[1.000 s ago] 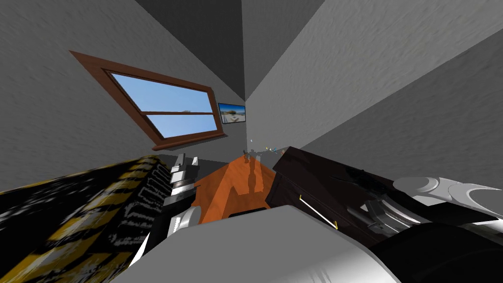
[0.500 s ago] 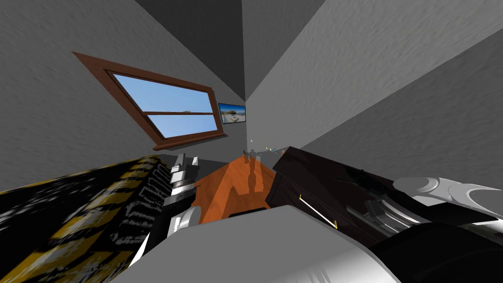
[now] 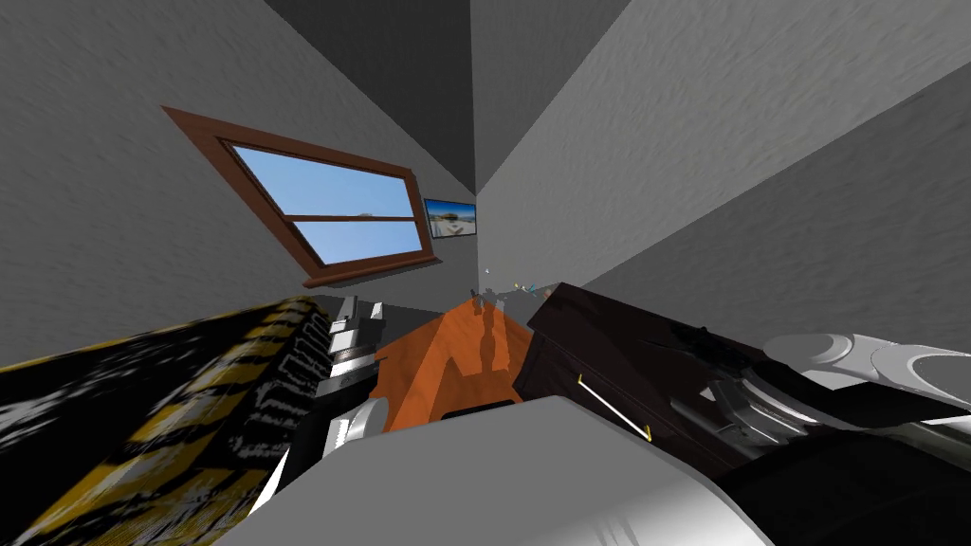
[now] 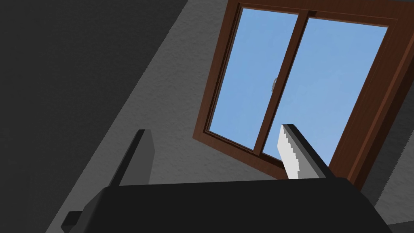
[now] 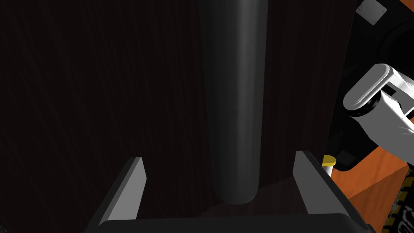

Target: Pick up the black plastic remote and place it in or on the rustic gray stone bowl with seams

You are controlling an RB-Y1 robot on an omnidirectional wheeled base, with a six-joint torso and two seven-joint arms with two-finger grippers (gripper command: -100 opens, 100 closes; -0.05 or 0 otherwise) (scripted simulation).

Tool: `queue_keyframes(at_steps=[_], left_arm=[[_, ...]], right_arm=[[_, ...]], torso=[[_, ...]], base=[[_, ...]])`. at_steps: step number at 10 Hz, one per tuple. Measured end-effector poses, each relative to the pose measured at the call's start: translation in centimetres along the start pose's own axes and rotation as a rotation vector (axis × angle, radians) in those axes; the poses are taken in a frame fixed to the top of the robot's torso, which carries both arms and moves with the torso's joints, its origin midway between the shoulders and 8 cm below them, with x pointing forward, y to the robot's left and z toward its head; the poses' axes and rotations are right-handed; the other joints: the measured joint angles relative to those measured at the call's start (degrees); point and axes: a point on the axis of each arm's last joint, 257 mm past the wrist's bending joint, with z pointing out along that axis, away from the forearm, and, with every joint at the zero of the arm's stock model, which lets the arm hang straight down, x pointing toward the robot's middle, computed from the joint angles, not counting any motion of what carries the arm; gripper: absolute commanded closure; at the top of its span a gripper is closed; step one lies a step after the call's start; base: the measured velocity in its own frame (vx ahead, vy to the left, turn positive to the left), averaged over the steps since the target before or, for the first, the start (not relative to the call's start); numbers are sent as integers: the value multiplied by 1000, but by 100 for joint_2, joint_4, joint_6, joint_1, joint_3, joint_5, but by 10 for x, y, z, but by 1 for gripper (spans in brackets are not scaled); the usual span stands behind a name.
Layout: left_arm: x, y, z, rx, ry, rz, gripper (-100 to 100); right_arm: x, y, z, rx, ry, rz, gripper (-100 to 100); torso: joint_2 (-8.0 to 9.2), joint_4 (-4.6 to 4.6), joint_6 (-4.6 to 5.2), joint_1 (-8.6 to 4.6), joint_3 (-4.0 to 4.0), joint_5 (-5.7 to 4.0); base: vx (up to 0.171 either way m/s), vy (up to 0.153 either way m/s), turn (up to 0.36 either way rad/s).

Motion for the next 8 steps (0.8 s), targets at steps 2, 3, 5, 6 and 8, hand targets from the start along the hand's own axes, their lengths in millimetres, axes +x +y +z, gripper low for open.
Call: queue_keyframes(at_steps=[2,3,5,6,8], left_arm=[[0,0,0,0,0,0,0],[0,0,0,0,0,0,0],[0,0,0,0,0,0,0],[0,0,0,0,0,0,0],[0,0,0,0,0,0,0]], right_arm=[[6,-11,-13,21,26,-46,-100],[7,-15,-19,27,38,-67,-100],[21,-16,-28,32,84,-89,-100],[35,-12,-24,25,110,-83,-100],[53,5,-16,-1,147,-58,-100]], torso=[[5,2,-2,-8,3,5],[1,2,-3,-11,2,9],[-23,-2,-7,-4,-11,23],[-39,-5,0,-2,-20,24],[-44,-7,1,28,-24,32]], base=[[-53,-24,93],[-20,-32,116],[53,-36,100],[87,15,-52],[76,46,-72]])
